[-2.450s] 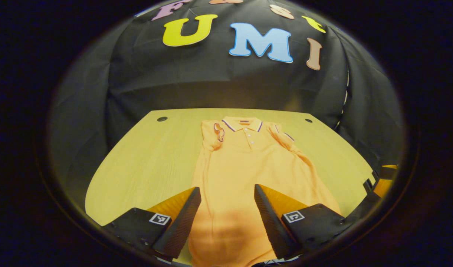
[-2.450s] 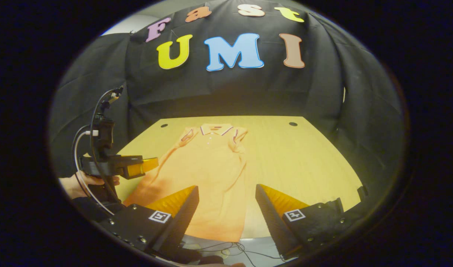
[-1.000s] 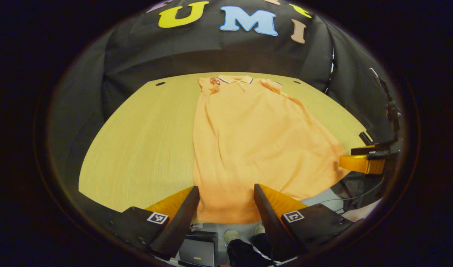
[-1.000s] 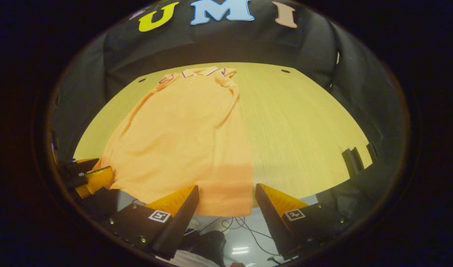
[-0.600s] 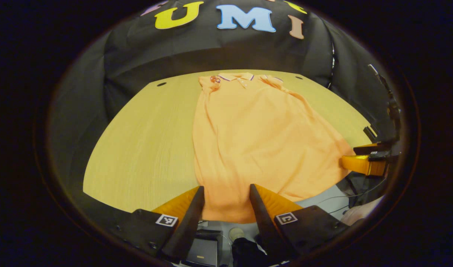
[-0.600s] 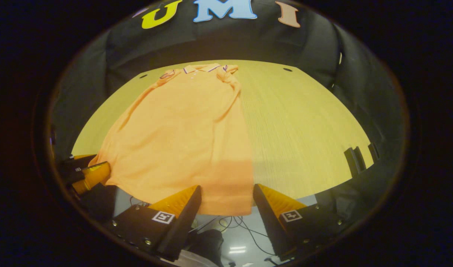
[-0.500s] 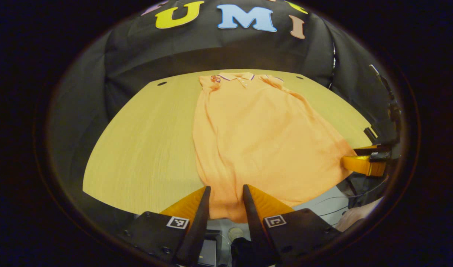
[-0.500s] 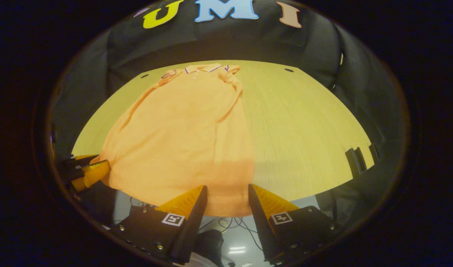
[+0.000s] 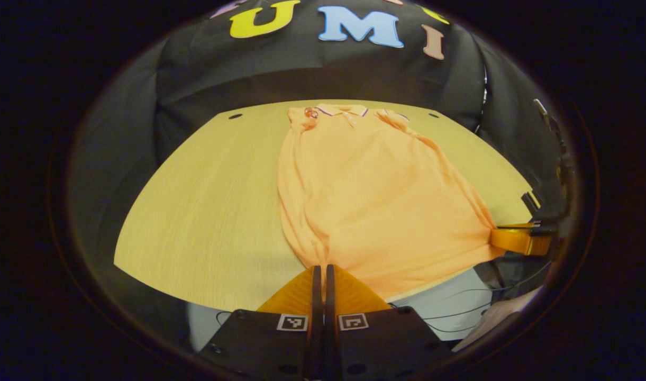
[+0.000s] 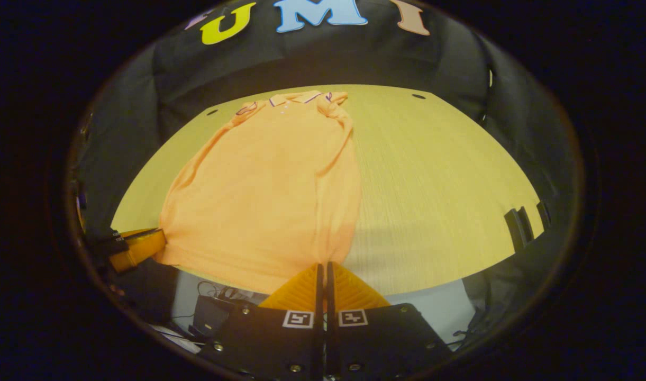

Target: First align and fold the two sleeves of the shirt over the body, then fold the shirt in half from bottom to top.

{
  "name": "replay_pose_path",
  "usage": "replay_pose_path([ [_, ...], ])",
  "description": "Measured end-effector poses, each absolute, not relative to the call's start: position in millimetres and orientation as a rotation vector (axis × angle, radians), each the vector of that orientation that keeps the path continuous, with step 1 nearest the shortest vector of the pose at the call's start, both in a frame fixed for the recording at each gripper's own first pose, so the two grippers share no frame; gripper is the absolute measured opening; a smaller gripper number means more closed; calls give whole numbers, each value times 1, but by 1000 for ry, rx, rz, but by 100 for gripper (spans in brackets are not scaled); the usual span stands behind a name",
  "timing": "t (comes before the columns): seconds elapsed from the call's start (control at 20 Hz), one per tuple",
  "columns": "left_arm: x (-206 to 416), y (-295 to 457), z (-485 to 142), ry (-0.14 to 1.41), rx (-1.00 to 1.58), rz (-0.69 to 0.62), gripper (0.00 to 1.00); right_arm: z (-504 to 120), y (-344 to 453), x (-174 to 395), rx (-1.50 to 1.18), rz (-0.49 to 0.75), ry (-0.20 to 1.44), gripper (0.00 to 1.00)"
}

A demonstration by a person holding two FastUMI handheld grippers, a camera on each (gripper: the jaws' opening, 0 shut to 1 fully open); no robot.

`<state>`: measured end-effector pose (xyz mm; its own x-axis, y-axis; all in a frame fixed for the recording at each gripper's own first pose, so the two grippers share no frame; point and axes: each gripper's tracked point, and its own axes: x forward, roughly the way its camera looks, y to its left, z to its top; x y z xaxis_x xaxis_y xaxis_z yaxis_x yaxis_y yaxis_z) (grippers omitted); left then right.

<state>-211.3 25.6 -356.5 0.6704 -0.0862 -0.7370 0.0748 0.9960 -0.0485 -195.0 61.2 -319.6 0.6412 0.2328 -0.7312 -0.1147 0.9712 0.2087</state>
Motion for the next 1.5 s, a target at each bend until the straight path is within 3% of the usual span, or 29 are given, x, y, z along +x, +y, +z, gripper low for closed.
replay_pose_path([
  [0.45, -206, 22, -324, 787, -65, 8, 7, -277, 52, -184, 192, 311, 747, 2],
  [0.5, -203, 20, -317, 777, -67, 12, 7, -270, 50, -181, 197, 316, 730, 6],
  [0.65, -190, 13, -295, 735, -57, 6, 7, -248, 43, -169, 197, 325, 679, 3],
  [1.5, -28, 16, -235, 612, -129, -63, 7, -176, 44, -47, 221, 230, 551, 3],
])
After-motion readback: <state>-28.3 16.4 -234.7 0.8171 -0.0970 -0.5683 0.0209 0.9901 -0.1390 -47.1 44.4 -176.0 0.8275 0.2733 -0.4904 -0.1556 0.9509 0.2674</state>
